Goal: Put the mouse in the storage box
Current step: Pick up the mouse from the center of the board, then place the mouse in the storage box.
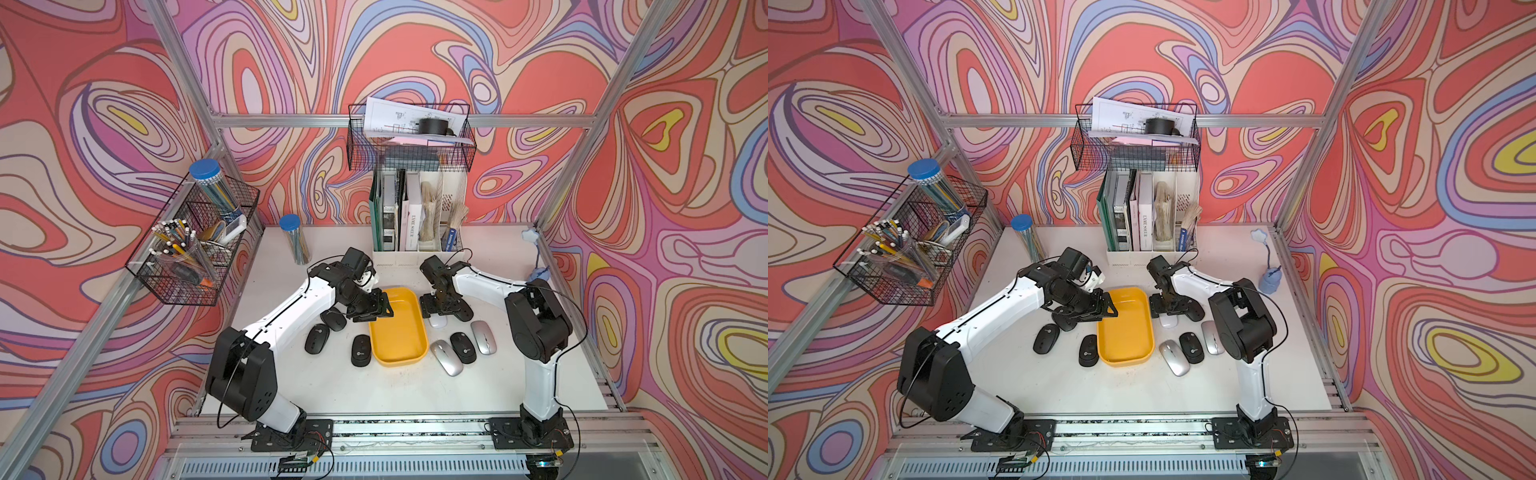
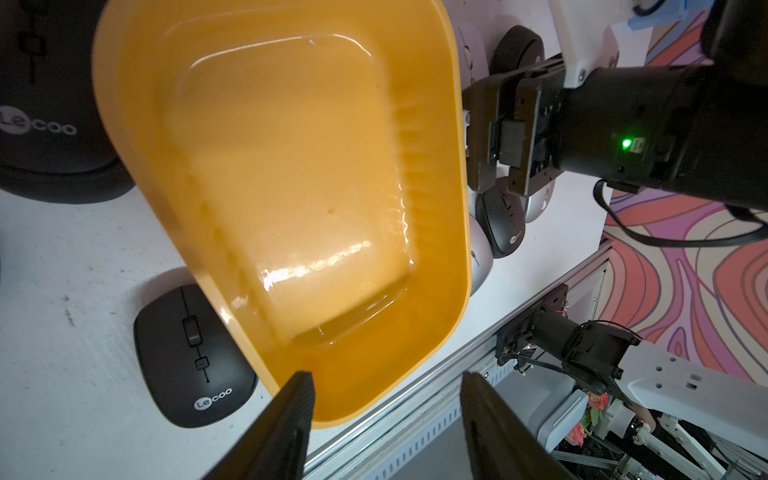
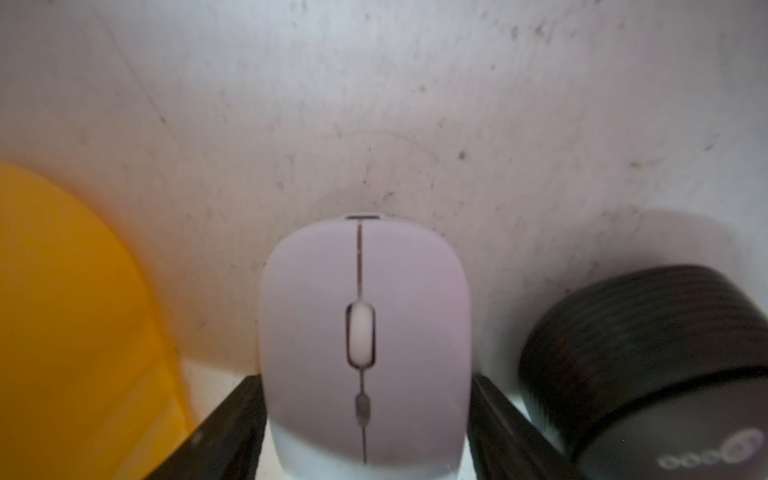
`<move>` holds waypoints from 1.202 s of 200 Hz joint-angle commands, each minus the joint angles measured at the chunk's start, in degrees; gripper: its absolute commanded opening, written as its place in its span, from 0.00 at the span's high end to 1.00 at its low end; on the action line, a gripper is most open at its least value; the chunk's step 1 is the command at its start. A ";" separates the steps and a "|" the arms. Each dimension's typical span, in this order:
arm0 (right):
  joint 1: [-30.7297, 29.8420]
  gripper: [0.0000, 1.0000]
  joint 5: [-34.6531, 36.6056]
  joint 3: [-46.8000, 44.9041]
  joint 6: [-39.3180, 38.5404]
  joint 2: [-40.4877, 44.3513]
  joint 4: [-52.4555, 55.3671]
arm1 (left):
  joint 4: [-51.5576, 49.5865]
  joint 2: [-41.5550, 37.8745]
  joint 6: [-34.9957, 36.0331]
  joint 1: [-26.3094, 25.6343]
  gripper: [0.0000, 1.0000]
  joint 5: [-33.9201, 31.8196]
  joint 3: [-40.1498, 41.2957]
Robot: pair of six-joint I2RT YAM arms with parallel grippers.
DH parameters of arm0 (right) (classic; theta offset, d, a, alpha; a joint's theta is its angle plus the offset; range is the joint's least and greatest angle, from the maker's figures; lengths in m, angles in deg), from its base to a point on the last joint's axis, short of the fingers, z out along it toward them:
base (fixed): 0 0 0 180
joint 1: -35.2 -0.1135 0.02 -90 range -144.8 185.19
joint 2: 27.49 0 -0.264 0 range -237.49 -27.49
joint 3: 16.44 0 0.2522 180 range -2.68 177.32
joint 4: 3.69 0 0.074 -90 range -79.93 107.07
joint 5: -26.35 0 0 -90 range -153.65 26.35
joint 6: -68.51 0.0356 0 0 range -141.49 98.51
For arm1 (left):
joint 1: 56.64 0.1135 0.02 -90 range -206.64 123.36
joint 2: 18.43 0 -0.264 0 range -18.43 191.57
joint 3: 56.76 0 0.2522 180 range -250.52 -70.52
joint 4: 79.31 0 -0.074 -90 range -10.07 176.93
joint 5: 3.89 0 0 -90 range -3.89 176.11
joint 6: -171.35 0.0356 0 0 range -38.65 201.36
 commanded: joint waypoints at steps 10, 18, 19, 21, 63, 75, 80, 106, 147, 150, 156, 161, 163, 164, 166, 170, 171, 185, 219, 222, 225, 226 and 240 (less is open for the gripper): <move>-0.68 0.30 2.39 0.33 0.97 -1.23 0.30 | 1.20 0.64 -1.01 -0.55 0.38 -0.49 -0.16; -0.76 0.33 2.96 0.24 1.14 -1.15 0.46 | 1.29 0.78 -1.16 -0.49 0.38 -0.71 -0.06; -0.76 0.33 3.06 0.24 1.10 -1.11 0.43 | 1.29 0.80 -1.15 -0.53 0.38 -0.72 -0.06; -0.81 0.34 3.20 0.18 1.10 -1.09 0.47 | 1.30 0.83 -1.25 -0.50 0.38 -0.79 -0.06; -1.71 0.41 6.98 -0.37 1.76 1.55 0.21 | 0.99 0.54 -1.50 -0.56 0.38 -2.66 -0.01; -2.04 0.42 7.38 -0.20 2.00 2.82 0.29 | 0.90 -0.09 -1.59 -0.48 0.38 -3.86 0.22; -2.15 0.42 7.69 -0.13 2.13 3.40 0.18 | 0.86 -0.45 -1.59 -0.49 0.38 -4.45 0.36; -2.52 0.42 8.06 0.77 2.39 5.15 0.82 | 0.94 -2.28 -1.70 -0.49 0.38 -7.16 1.24; -3.13 0.42 9.31 2.91 2.52 6.47 2.72 | 1.40 -4.79 -1.78 0.68 0.38 -8.11 2.93; -3.26 0.42 9.23 3.00 2.59 6.67 2.81 | 1.32 -4.89 -1.75 0.80 0.38 -8.19 3.03; -3.55 0.43 9.22 3.33 2.83 7.24 3.06 | 1.11 -5.19 -1.52 1.18 0.38 -8.43 3.28; -3.88 0.43 9.26 3.62 3.04 7.50 3.40 | 0.93 -5.46 -1.46 1.53 0.38 -8.67 3.60; -4.12 0.43 9.18 3.88 3.14 7.70 3.52 | 0.88 -5.50 -1.38 1.62 0.38 -8.76 3.74; -4.15 0.43 9.20 3.95 3.16 7.70 3.54 | 0.83 -5.55 -1.35 1.76 0.38 -8.79 3.77; -4.38 0.43 9.17 4.11 3.26 7.82 3.69 | 0.70 -5.64 -1.28 1.97 0.38 -8.90 3.84; -4.66 0.43 9.13 4.47 3.37 7.99 3.92 | 0.54 -5.68 -1.07 2.26 0.38 -8.99 3.95; -4.78 0.43 9.13 4.59 3.40 8.03 4.01 | 0.53 -5.69 -1.02 2.34 0.38 -8.99 3.97; -6.31 0.43 9.39 6.20 3.97 8.40 5.18 | -0.27 -5.77 -0.30 3.82 0.38 -8.82 4.46; -10.06 0.43 9.57 10.09 4.75 8.13 7.35 | 0.62 -7.29 0.36 8.38 0.39 -8.49 7.00; -10.39 0.43 9.36 10.30 4.75 7.95 7.33 | 0.92 -7.49 0.43 8.78 0.39 -8.40 7.39; -10.69 0.43 9.13 10.64 4.80 7.78 7.39 | 1.16 -7.74 0.44 9.09 0.39 -8.30 7.70; -10.87 0.43 9.00 10.80 4.78 7.70 7.41 | 1.32 -7.77 0.44 9.27 0.39 -8.30 7.82; -12.74 0.43 8.50 13.00 4.57 6.26 8.01 | 3.32 -8.79 1.11 10.36 0.39 -8.03 9.56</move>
